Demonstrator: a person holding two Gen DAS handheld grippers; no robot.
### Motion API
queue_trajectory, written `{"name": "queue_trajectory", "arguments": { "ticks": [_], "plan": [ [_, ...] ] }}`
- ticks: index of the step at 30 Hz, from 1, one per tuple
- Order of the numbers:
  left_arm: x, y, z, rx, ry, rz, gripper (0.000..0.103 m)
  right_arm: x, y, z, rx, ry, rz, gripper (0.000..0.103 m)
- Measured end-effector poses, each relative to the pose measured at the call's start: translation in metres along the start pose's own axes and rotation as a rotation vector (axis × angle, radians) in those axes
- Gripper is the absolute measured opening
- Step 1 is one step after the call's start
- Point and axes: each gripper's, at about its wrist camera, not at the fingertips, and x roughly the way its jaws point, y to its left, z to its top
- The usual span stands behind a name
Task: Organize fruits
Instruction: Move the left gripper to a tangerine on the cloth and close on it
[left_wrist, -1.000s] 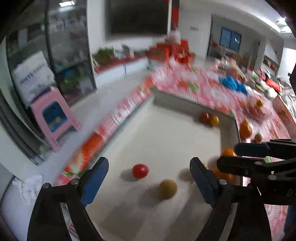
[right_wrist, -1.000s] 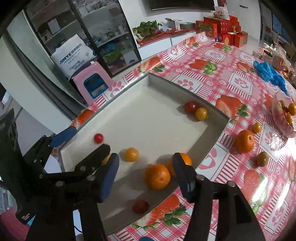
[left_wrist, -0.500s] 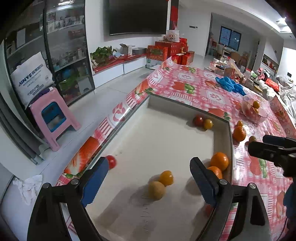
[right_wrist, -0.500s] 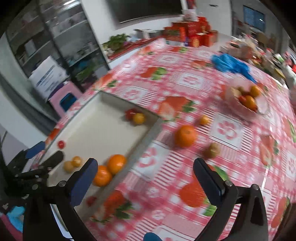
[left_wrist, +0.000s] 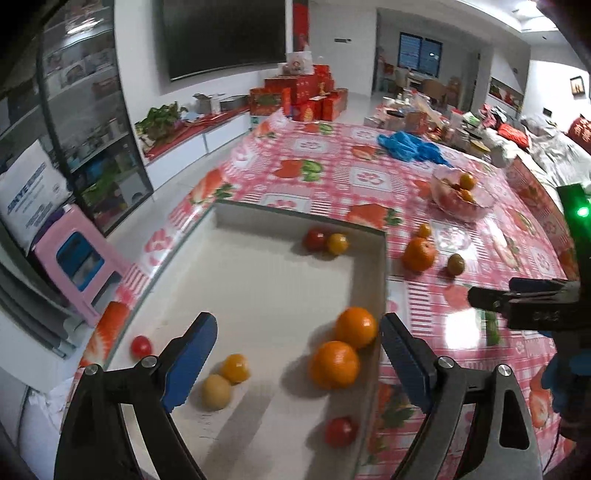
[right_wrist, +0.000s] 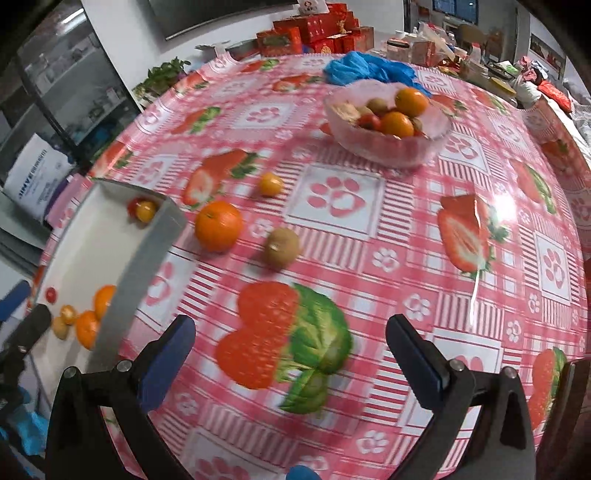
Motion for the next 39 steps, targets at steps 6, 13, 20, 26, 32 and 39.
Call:
{"name": "queue_trajectory", "arguments": {
  "ticks": [6,13,20,26,32,39],
  "plan": [
    [-0.001,-0.022,0.007,0.048,0.008,-0.022,0.09,0.006,-0.012,-0.006,-0.036,-0.003,-0.063,0.103],
    [0.016,-0.057,0.025,0.094,0.043,-0.061,0.09,0.008,-0.028,-0.009,-0.049,-0.02,-0.106,0.103],
    [0.041,-0.104,0.042,0.204,0.033,-0.091,0.09,0.003,-0.05,-0.019,-0.039,-0.027,-0.093,0.103],
    [0.073,-0.127,0.05,0.284,0.042,-0.081,0.09,0.003,-0.048,-0.029,-0.107,-0.043,-0.105,0.103],
    [0.092,-0.136,0.046,0.402,0.057,-0.064,0.09,0.002,-0.05,-0.032,-0.115,-0.055,-0.097,0.103],
    [0.106,-0.146,0.047,0.474,0.088,-0.11,0.09,0.003,-0.049,-0.033,-0.122,-0.071,-0.103,0.103]
  ]
}}
